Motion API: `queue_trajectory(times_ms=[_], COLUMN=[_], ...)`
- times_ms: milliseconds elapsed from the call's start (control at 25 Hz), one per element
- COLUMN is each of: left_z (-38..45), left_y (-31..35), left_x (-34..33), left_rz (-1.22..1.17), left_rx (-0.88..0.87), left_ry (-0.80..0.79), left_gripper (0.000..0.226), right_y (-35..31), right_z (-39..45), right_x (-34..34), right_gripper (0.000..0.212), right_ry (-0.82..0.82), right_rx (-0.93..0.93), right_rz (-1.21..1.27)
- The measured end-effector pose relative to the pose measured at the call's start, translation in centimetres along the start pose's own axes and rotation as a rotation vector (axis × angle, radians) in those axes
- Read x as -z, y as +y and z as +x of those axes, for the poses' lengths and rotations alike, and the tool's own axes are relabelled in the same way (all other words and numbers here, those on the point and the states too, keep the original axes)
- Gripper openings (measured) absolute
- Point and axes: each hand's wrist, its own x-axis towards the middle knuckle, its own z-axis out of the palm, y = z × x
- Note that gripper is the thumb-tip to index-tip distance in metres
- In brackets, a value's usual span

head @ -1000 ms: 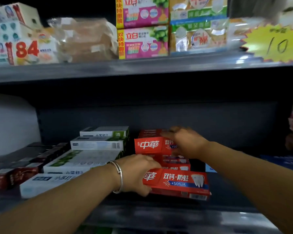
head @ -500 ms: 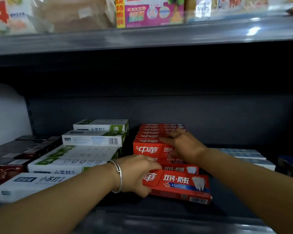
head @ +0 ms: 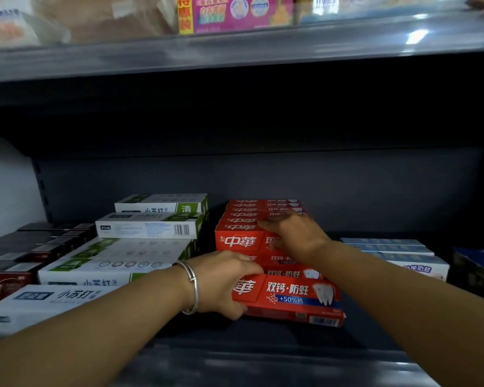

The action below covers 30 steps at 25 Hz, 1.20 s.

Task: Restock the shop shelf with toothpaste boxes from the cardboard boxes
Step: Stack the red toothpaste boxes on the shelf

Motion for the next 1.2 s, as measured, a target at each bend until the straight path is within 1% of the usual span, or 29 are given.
queue_trajectory(times_ms=[120,200,280,320,360,440,480,520,600,680,760,800,840,960,1080,1200], left_z=[0.1,-0.1,-0.6,-0.9,-1.2,-1.7,-1.9,-2.1,-2.3,-2.4,-2.6,-2.7,-2.8,-2.8,-2.3,-2.1], left_y=[0.1,0.3,0.4,0.6,0.7,1.1,1.3,1.5,1.9,2.0,2.2,2.4,2.5,2.0,1.4,1.4], left_x=[0.0,0.1,0.1,0.1,0.1,0.2,0.3,0.3,0.4,0.2,-0.5,-1.0,-1.5,-3.0,-3.8,-4.1], left_rz=[0.005,0.02,0.05,0.068,0.088,0.127,0.148,0.164,0.177,0.202,0.215,0.2,0.173,0.091,0.034,-0.004], left_rx=[0.006,0.016,0.032,0.047,0.063,0.086,0.087,0.084,0.092,0.093,0.066,0.05,0.036,0.043,0.063,0.073], left_ry=[0.006,0.012,0.026,0.034,0.045,0.077,0.094,0.11,0.154,0.251,0.329,0.31,0.265,0.118,0.092,0.084], left_gripper=[0.059,0.059,0.059,0.06,0.061,0.063,0.063,0.063,0.062,0.061,0.047,0.038,0.035,0.039,0.041,0.042], right_y=[-0.1,-0.3,-0.4,-0.5,-0.7,-1.2,-1.3,-1.3,-1.1,-1.0,-1.0,-1.1,-1.2,-1.8,-2.1,-2.3], right_z=[-0.3,-1.0,-2.1,-3.0,-3.9,-5.8,-6.4,-6.8,-6.9,-6.6,-6.5,-6.5,-6.7,-7.0,-6.8,-6.6], right_x=[0.2,0.9,1.8,2.2,2.7,3.1,3.2,3.2,3.0,2.3,0.8,-0.1,-1.0,-2.5,-2.9,-3.2], right_gripper=[0.057,0.05,0.037,0.031,0.03,0.032,0.032,0.032,0.033,0.036,0.039,0.04,0.042,0.044,0.045,0.043], right_ry=[-0.006,0.081,0.175,0.146,0.055,-0.214,-0.301,-0.327,-0.283,-0.167,-0.074,-0.049,-0.026,0.092,0.18,0.16], right_rx=[0.008,0.066,0.131,0.159,0.174,0.179,0.179,0.182,0.172,0.155,0.156,0.16,0.164,0.132,0.093,0.069], right_rz=[-0.022,0.045,0.177,0.247,0.314,0.406,0.415,0.418,0.465,0.509,0.422,0.356,0.298,0.174,0.158,0.173])
